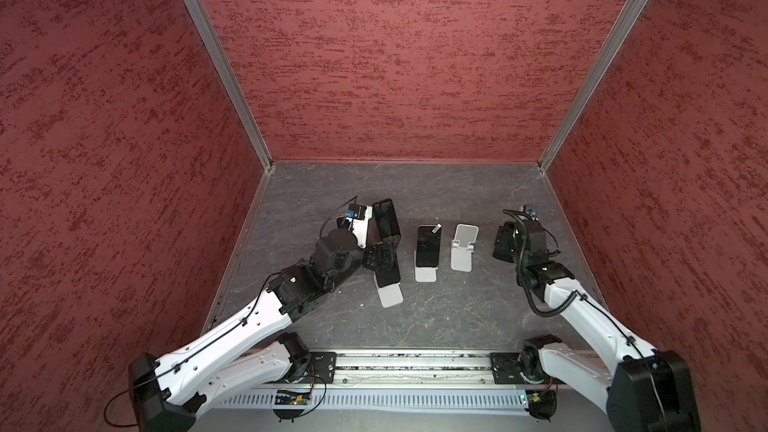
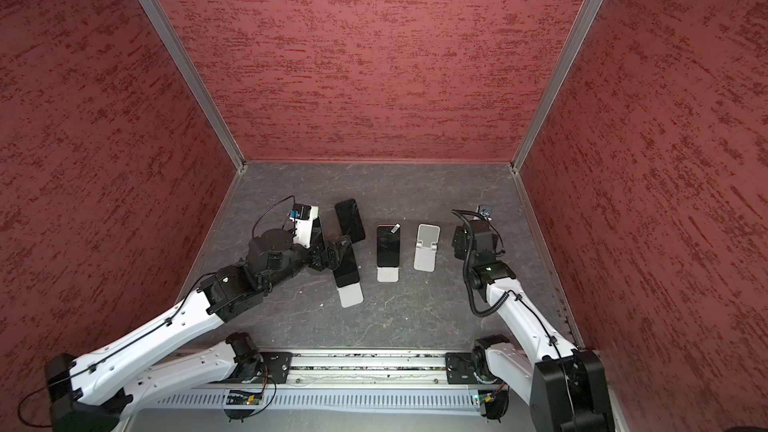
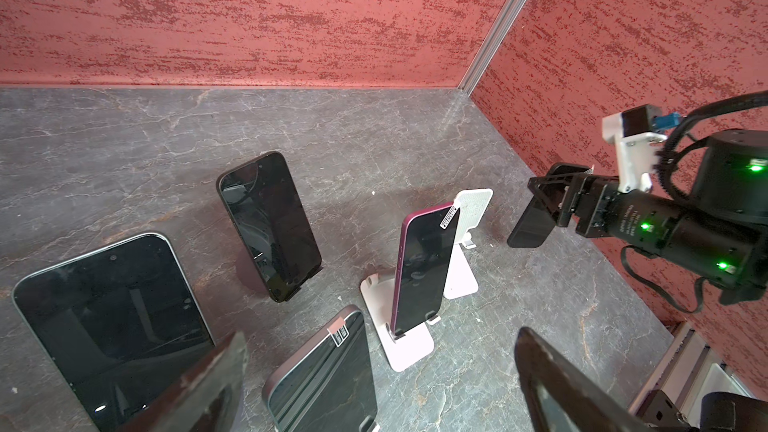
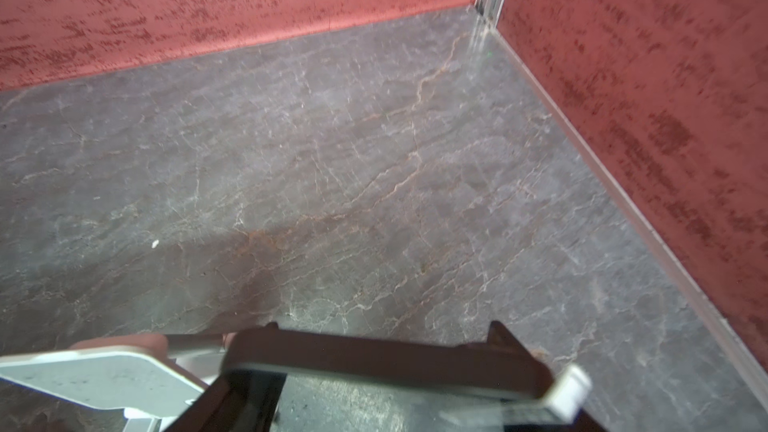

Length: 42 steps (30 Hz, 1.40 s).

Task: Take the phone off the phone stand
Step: 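Carry the held phone with the right gripper toward the far corner, then lower the phone onto the table and open the right gripper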

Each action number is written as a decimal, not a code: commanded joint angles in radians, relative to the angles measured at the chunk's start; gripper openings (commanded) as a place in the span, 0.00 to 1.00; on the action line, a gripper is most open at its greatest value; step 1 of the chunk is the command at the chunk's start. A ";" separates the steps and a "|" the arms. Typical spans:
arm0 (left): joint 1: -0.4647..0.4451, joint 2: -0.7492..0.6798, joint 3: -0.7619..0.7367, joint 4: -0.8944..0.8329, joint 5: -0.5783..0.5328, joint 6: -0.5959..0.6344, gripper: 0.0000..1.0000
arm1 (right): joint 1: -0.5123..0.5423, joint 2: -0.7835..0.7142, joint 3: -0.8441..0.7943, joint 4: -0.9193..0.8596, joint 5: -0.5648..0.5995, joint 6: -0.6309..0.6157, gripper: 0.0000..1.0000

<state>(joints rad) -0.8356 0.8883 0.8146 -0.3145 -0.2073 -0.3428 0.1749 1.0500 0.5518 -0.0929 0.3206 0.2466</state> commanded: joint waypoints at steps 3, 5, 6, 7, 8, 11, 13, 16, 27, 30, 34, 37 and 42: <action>-0.007 -0.021 -0.007 0.009 -0.010 0.011 1.00 | -0.030 0.041 0.003 0.141 -0.077 0.011 0.54; -0.008 -0.023 -0.007 0.010 -0.013 0.010 1.00 | -0.039 0.064 0.003 0.158 -0.092 0.009 0.55; -0.008 -0.023 -0.007 0.008 -0.015 0.011 1.00 | -0.042 0.077 0.005 0.166 -0.098 0.006 0.55; -0.007 -0.022 -0.006 0.006 -0.015 0.010 1.00 | -0.044 0.089 0.006 0.172 -0.102 0.005 0.55; -0.008 -0.022 -0.007 0.004 -0.017 0.013 1.00 | -0.047 0.102 0.010 0.177 -0.106 0.005 0.55; -0.007 -0.022 -0.002 -0.004 -0.019 0.015 1.00 | -0.049 0.135 0.018 0.191 -0.118 -0.006 0.55; -0.008 -0.023 -0.002 -0.004 -0.019 0.020 1.00 | -0.051 0.156 0.026 0.200 -0.122 -0.010 0.55; -0.009 -0.025 -0.002 -0.007 -0.019 0.025 1.00 | -0.053 0.189 0.040 0.209 -0.126 -0.017 0.55; -0.014 -0.063 -0.015 -0.027 -0.042 0.016 1.00 | -0.067 0.305 0.126 0.211 -0.153 -0.058 0.56; -0.016 -0.077 -0.017 -0.038 -0.050 0.016 1.00 | -0.076 0.353 0.163 0.203 -0.193 -0.074 0.57; -0.020 -0.102 -0.029 -0.039 -0.062 0.005 0.99 | -0.084 0.438 0.231 0.159 -0.233 -0.092 0.57; -0.025 -0.114 -0.035 -0.045 -0.073 0.003 1.00 | -0.093 0.495 0.282 0.122 -0.241 -0.090 0.57; -0.034 -0.117 -0.034 -0.067 -0.098 0.002 1.00 | -0.106 0.565 0.349 0.077 -0.269 -0.105 0.57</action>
<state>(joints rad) -0.8604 0.7807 0.7868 -0.3580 -0.2771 -0.3412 0.0814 1.5864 0.8581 0.0189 0.0929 0.1570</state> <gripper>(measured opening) 0.996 0.747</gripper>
